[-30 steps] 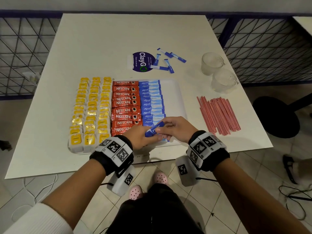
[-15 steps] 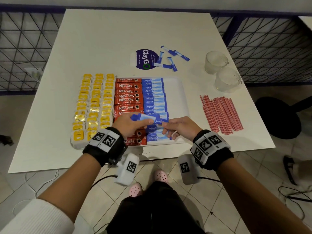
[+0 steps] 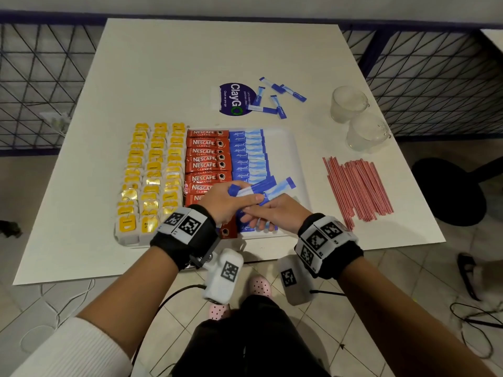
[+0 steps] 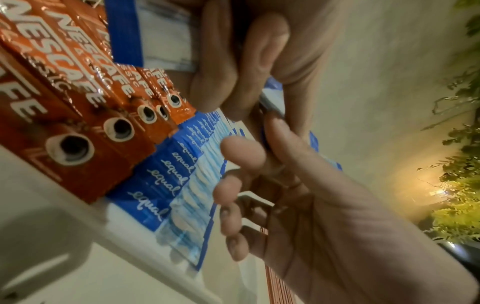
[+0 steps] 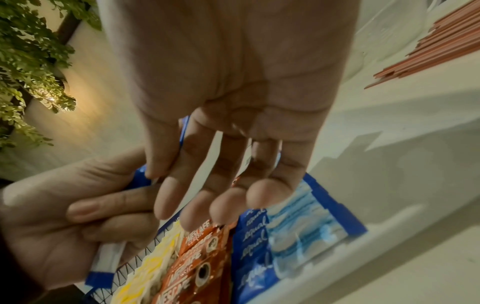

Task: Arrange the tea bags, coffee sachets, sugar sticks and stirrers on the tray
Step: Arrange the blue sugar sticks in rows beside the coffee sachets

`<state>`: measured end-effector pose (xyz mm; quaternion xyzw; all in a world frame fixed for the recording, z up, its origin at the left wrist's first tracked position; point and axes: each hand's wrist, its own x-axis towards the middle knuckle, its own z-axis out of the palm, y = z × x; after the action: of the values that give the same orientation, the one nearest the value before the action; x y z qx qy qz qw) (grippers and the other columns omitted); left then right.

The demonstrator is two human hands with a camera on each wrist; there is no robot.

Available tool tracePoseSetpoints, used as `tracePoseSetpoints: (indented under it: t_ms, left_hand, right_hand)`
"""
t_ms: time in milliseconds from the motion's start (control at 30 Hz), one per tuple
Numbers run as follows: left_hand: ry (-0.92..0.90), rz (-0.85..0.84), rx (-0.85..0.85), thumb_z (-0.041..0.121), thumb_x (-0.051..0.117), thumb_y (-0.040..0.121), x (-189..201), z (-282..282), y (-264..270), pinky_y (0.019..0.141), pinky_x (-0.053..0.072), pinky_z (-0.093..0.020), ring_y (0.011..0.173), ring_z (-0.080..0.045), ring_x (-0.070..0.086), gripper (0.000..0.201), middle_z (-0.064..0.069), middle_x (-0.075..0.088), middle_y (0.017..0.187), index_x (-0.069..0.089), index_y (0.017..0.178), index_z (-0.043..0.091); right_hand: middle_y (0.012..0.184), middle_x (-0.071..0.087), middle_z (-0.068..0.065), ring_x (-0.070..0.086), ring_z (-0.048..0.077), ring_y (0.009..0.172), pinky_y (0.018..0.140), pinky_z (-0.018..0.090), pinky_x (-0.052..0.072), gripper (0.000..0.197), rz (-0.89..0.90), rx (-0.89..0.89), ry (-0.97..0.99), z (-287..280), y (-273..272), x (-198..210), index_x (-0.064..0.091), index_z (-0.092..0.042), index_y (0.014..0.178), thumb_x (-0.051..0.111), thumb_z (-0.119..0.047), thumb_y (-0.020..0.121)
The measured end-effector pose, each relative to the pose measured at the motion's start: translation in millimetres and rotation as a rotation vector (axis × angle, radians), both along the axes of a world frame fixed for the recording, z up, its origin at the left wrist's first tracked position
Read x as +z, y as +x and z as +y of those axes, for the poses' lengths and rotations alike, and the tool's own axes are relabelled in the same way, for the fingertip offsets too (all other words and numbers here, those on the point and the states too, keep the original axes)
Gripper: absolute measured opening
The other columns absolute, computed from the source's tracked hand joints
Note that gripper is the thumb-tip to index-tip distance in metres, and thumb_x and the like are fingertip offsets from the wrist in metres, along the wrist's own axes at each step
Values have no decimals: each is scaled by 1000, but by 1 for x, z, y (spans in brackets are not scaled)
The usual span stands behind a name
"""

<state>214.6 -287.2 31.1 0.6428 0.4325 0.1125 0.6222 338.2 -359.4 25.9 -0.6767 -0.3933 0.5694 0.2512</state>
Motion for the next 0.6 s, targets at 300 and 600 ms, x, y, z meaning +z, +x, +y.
tracePoseSetpoints:
  t_ms: [300, 600]
  left_hand:
    - [88, 237, -74, 33, 72, 77, -23, 10, -14, 82, 39, -25, 98, -21, 58, 29, -3, 64, 103, 65, 97, 13]
    - [215, 455, -235, 34, 63, 85, -29, -2, -18, 85, 37, -22, 113, -21, 52, 43, -6, 57, 126, 58, 121, 11]
  right_hand:
    - [70, 61, 10, 52, 15, 53, 50, 21, 45, 9, 91, -313, 25, -12, 37, -3, 56, -9, 82, 60, -14, 88]
    - [78, 62, 4, 53, -2, 62, 54, -1, 38, 21, -210, -18, -50, -21, 44, -26, 66, 6, 101, 63, -7, 86]
